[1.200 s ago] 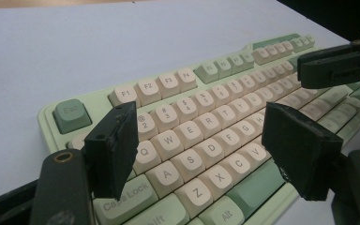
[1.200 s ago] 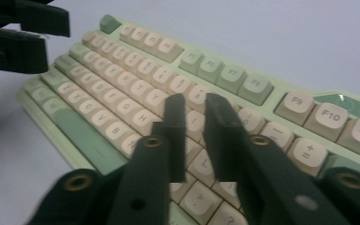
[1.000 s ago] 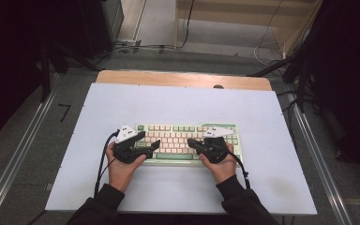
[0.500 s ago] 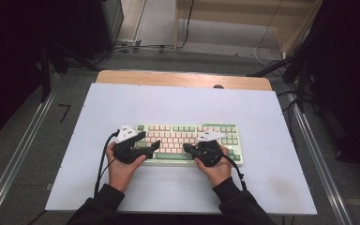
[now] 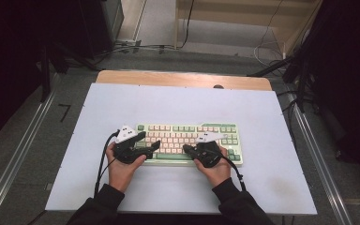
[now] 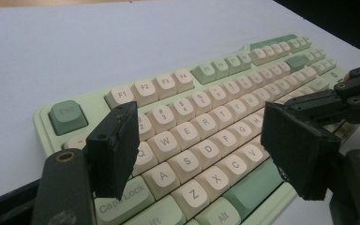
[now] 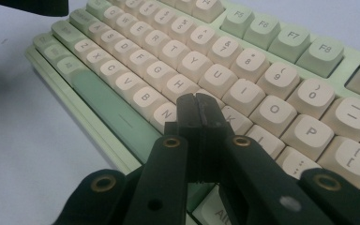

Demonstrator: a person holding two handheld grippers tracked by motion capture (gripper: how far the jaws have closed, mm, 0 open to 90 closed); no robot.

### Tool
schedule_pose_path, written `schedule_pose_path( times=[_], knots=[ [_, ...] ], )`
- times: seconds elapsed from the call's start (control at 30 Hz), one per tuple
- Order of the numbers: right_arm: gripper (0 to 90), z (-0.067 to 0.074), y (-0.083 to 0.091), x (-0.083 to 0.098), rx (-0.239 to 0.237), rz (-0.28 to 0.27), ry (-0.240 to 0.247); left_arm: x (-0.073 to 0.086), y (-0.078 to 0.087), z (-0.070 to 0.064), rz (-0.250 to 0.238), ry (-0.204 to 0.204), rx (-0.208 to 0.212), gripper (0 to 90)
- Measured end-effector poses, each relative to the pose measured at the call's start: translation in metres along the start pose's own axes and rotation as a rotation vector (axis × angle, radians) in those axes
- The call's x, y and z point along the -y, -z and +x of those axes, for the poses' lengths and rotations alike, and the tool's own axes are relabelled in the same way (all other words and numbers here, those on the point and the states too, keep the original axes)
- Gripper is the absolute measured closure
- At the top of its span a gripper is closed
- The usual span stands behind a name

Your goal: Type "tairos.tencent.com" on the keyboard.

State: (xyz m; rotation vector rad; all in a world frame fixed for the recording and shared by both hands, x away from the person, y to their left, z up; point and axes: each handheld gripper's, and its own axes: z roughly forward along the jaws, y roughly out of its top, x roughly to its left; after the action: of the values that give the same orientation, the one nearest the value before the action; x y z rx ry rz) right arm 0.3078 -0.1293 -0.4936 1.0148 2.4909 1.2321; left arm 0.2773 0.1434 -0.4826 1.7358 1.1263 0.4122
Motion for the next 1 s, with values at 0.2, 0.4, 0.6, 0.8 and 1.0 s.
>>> schedule_pose_path(
  times=[0.2,0.4,0.6,0.8,1.0],
  knots=[
    [64.9,-0.007,0.014,-0.004,-0.021,-0.078,-0.053,0.0,0.0,0.0,-0.002,-0.001,0.0,28.6],
    [50.8,-0.02,0.031,-0.004,0.006,-0.144,-0.117,-0.001,0.001,0.001,-0.006,0.002,0.0,28.6],
    [37.6,-0.03,0.044,0.001,0.061,-0.164,-0.142,-0.002,0.003,0.0,-0.014,0.002,-0.004,28.6],
    [34.1,-0.039,0.055,0.008,0.096,-0.172,-0.162,-0.002,0.006,0.001,-0.016,-0.002,-0.013,27.9],
    [32.7,-0.045,0.066,0.017,0.125,-0.165,-0.172,-0.001,0.014,0.0,-0.018,-0.01,-0.023,24.8]
  ],
)
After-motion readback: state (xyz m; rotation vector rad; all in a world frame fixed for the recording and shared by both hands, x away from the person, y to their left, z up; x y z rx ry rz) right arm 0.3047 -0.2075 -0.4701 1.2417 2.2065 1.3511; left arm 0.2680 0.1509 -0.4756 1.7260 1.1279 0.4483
